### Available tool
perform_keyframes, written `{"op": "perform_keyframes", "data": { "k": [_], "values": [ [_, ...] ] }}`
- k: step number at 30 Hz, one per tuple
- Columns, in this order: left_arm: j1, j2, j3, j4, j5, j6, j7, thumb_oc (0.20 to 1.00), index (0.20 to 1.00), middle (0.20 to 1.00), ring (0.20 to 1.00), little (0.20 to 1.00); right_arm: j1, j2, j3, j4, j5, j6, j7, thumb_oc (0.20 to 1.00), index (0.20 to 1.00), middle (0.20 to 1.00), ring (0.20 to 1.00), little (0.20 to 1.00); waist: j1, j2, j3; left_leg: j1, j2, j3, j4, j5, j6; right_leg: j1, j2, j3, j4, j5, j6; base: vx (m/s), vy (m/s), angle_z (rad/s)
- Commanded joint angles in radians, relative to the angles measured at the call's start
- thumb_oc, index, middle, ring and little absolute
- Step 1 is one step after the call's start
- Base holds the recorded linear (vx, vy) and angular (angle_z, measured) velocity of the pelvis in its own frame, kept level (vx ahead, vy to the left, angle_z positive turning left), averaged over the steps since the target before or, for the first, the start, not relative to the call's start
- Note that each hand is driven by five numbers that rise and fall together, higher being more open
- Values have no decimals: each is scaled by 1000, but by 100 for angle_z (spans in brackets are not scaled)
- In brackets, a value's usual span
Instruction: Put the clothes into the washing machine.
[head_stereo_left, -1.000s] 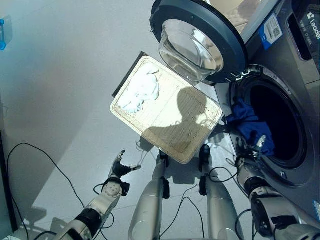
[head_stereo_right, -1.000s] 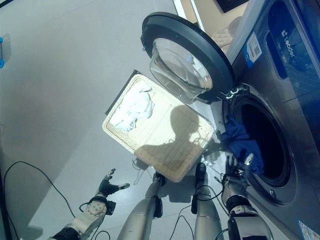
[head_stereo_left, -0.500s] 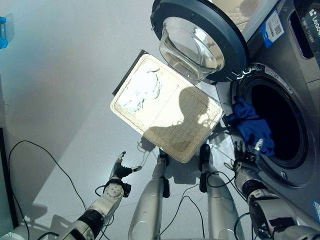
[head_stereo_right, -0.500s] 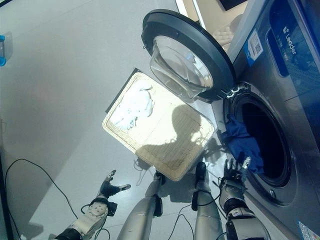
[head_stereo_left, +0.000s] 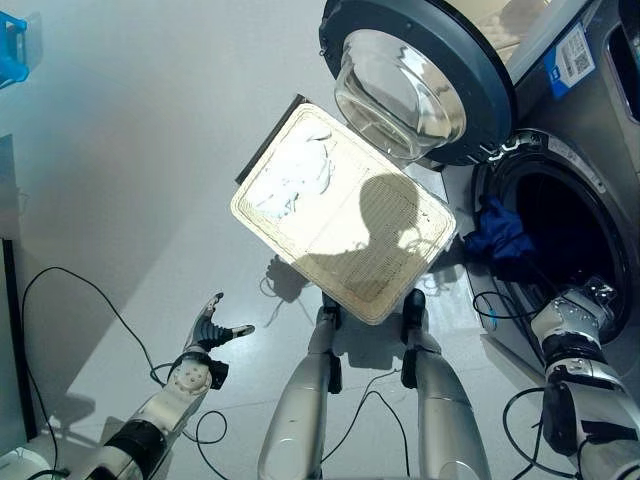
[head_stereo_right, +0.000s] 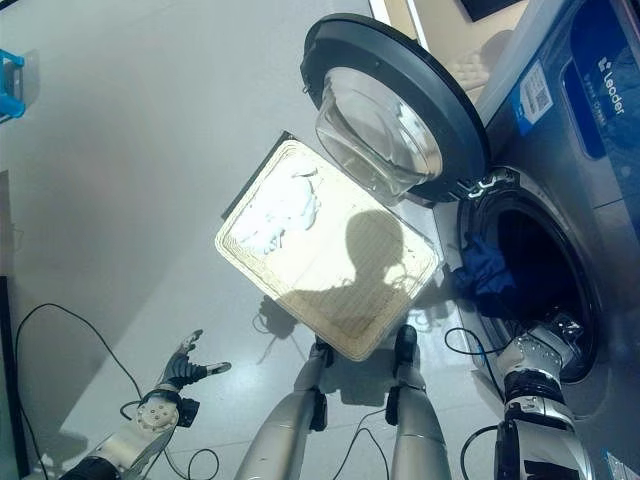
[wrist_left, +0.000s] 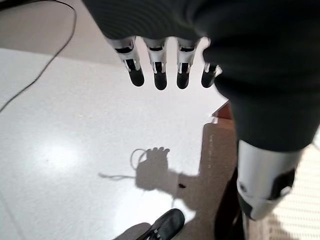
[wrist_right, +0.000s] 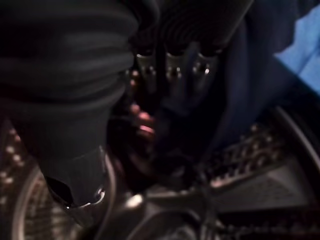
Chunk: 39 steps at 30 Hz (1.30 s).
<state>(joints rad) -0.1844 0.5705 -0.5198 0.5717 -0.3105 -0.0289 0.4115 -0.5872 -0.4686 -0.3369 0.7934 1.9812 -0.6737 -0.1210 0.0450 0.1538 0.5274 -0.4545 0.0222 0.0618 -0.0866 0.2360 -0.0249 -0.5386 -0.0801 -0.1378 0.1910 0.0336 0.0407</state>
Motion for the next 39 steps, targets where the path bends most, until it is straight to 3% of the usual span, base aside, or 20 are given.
{"op": "perform_keyframes", "data": {
  "k": [1,3,4,5,8,9,11,14,15,17,24,33,39],
  "values": [
    [27,-22,27,20,-5,-7,4,1000,1000,1000,1000,1000,18,-171,-29,-145,-154,-140,46,1000,1000,1000,1000,1000,-29,-57,-7,39,-79,-6,77,-145,-10,49,49,-27,-63,47,50,-20,44,-6],
    [21,-43,34,32,6,-10,3,1000,1000,1000,1000,1000,43,-126,9,-162,-251,-59,18,1000,1000,1000,1000,1000,-33,-59,-7,31,-81,-2,74,-141,-10,44,48,-24,-75,56,51,-22,38,-9],
    [14,-60,40,37,17,-7,2,1000,1000,1000,1000,1000,84,-60,69,-160,-298,35,38,1000,1000,1000,1000,1000,-35,-61,-7,23,-82,3,70,-135,-9,39,46,-21,-91,68,51,-23,23,-10],
    [12,-67,40,41,25,-9,3,1000,1000,1000,1000,1000,103,-34,95,-150,-306,63,50,1000,1000,1000,1000,1000,-36,-62,-7,20,-82,7,67,-133,-9,36,44,-22,-99,73,51,-29,15,-6],
    [7,-93,40,60,46,-23,15,1000,1000,1000,1000,1000,160,72,201,-80,-243,220,156,1000,1000,1000,1000,1000,-36,-64,-7,10,-77,21,56,-125,-10,29,40,-24,-124,92,51,-13,-2,-5],
    [7,-93,41,61,46,-24,15,1000,1000,1000,1000,1000,160,72,201,-77,-239,222,161,1000,1000,1000,1000,1000,-37,-65,-7,10,-77,21,56,-125,-11,29,40,-24,-125,92,51,-14,-1,-7],
    [-14,-131,31,118,58,-56,34,1000,1000,1000,1000,1000,173,142,251,56,-145,358,272,1000,1000,1000,1000,1000,-35,-63,-7,1,-74,26,49,-119,-13,23,41,-24,-136,99,51,-20,19,-4],
    [-22,-138,30,125,59,-57,36,1000,1000,1000,1000,1000,172,158,262,77,-135,366,288,1000,1000,1000,1000,1000,-34,-62,-7,-2,-75,27,49,-118,-13,21,41,-23,-136,98,50,-7,20,0],
    [-49,-178,17,166,60,-72,60,1000,1000,1000,1000,1000,165,217,314,135,-136,405,314,1000,1000,1000,1000,1000,-34,-56,-7,-17,-75,28,46,-110,-16,5,41,-18,-136,102,48,-30,86,-3],
    [-61,-199,11,181,60,-79,70,1000,1000,1000,1000,1000,159,247,347,151,-153,394,328,1000,1000,1000,1000,1000,-34,-49,-7,-30,-76,30,48,-105,-18,-8,39,-14,-134,103,47,-27,104,-7],
    [-78,-253,0,209,38,-88,87,1000,1000,1000,1000,1000,149,302,440,151,-265,412,287,1000,1000,1000,1000,1000,-36,-25,-7,-61,-82,37,57,-93,-22,-40,32,-6,-123,99,43,-9,102,-6],
    [-111,-308,-13,287,-2,-100,58,1000,1000,1000,1000,1000,106,280,464,287,-424,476,232,1000,1000,1000,1000,1000,-25,4,-7,-135,-96,18,98,-85,-20,-111,30,6,-64,81,38,7,37,-1],
    [-139,-315,-27,302,-84,-100,28,1000,1000,1000,1000,1000,18,205,387,371,-354,509,117,1000,1000,1000,1000,1000,-7,19,-7,-235,-102,-4,140,-78,-23,-205,34,-2,-11,71,41,43,-67,12]
  ]
}}
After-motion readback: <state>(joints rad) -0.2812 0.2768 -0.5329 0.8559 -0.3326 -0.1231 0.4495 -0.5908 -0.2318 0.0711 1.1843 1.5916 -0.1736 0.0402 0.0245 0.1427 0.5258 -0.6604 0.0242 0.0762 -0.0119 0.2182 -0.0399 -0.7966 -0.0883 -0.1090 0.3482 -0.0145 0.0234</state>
